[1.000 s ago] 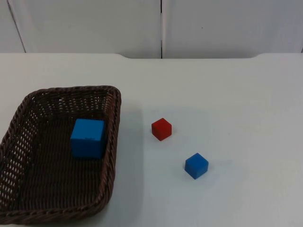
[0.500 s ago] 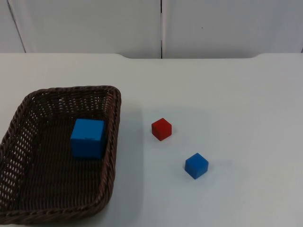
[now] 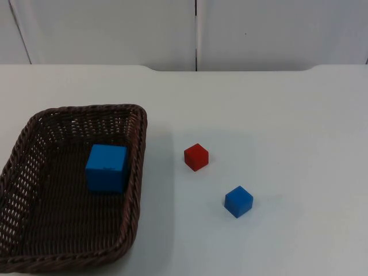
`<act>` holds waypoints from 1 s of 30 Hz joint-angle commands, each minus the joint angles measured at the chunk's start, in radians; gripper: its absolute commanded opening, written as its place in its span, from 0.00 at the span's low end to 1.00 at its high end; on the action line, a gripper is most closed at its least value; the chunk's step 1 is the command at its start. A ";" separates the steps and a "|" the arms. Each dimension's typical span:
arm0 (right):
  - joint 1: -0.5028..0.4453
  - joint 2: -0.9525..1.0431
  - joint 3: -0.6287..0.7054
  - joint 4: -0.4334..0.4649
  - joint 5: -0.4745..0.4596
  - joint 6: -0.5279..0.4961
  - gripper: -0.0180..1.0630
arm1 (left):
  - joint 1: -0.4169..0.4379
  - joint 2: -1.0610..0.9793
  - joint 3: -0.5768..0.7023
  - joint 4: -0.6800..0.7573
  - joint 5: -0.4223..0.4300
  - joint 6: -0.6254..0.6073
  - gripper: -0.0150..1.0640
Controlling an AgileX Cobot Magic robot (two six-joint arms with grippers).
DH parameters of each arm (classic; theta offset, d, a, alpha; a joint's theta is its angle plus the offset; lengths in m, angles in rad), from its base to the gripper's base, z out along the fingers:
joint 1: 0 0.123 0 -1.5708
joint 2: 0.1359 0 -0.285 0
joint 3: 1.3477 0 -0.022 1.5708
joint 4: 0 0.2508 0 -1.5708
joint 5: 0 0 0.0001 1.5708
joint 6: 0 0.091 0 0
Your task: Pick up the basket with the left hand and place the largest block into the basket with the right hand.
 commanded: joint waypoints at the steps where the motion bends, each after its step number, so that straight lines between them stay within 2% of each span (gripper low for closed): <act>1: -0.026 -0.004 0.001 0.004 -0.003 -0.003 0.99 | -0.002 -0.005 0.004 -0.004 -0.011 0.000 0.99; 5: -0.104 -0.004 0.001 0.004 -0.003 -0.003 0.99 | -0.002 -0.005 0.004 -0.004 -0.011 0.000 0.99; 30: -0.409 -0.004 0.001 0.004 -0.003 -0.001 0.99 | -0.002 -0.005 0.004 -0.004 -0.011 0.000 0.99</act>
